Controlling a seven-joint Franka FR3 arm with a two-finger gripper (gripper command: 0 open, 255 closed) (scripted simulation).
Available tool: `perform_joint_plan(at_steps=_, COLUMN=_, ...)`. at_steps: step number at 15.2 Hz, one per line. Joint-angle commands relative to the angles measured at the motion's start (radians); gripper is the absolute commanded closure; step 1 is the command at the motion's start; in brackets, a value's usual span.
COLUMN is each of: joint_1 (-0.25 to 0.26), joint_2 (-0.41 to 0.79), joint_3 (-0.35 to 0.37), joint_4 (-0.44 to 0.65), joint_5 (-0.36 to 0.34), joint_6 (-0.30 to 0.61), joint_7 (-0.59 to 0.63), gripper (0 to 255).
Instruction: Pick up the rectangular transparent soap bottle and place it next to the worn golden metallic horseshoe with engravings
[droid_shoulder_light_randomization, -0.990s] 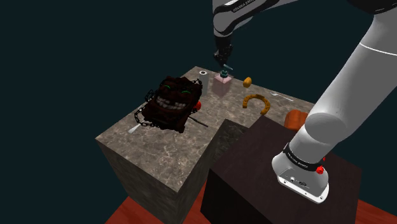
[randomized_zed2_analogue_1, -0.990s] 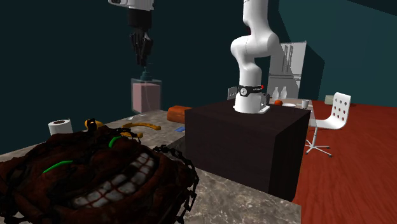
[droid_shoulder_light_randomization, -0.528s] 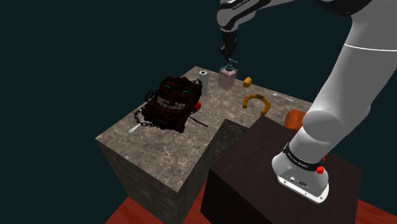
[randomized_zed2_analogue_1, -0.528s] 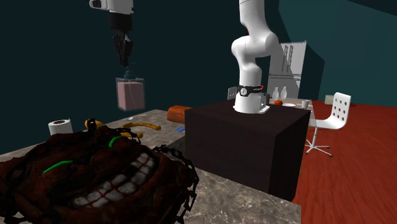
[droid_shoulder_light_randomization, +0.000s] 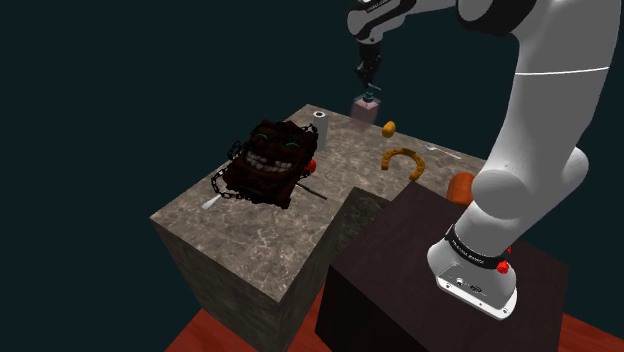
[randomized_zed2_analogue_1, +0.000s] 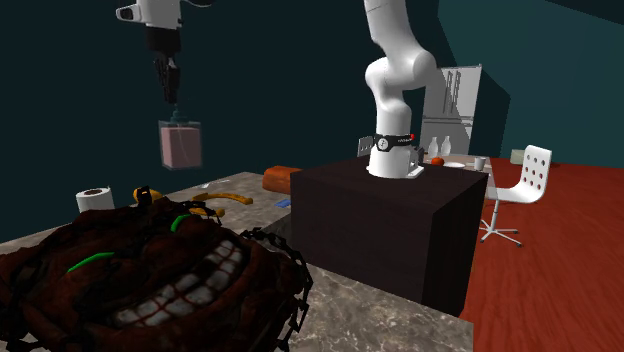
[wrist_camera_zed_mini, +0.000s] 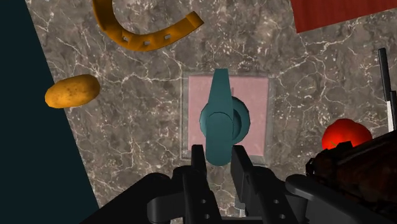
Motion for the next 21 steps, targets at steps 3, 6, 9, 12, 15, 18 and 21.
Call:
perform_joint_plan(at_steps=3, joint_1=-0.06, joint_2=0.133, joint_3=-0.011, joint_4=0.2, joint_5=0.035, joint_6=-0.052, joint_7=-0.085, gripper=255)
perform_joint_plan(at_steps=6, joint_1=-0.108, joint_2=0.247, joint_3=-0.013, joint_4=0.38, joint_5=0.06, joint_6=-0.109, joint_7=-0.14, gripper=255)
perform_joint_plan(at_steps=9, joint_1=-0.146, joint_2=0.347, joint_3=-0.012, joint_4=0.532, joint_5=0.078, joint_6=-0.154, joint_7=-0.176, gripper=255)
perform_joint_plan(at_steps=12, joint_1=-0.145, joint_2=0.351, joint_3=-0.011, joint_4=0.498, joint_5=0.077, joint_6=-0.117, joint_7=-0.17, gripper=255)
perform_joint_plan(at_steps=15, joint_1=-0.144, joint_2=0.359, joint_3=-0.011, joint_4=0.47, joint_5=0.076, joint_6=-0.082, joint_7=-0.165, gripper=255)
perform_joint_plan(at_steps=18, joint_1=-0.144, joint_2=0.368, joint_3=-0.011, joint_4=0.445, joint_5=0.075, joint_6=-0.049, joint_7=-0.159, gripper=255)
perform_joint_plan(at_steps=21, joint_1=-0.143, joint_2=0.379, joint_3=-0.01, joint_4=0.424, joint_5=0.074, joint_6=-0.017, joint_7=-0.154, gripper=255)
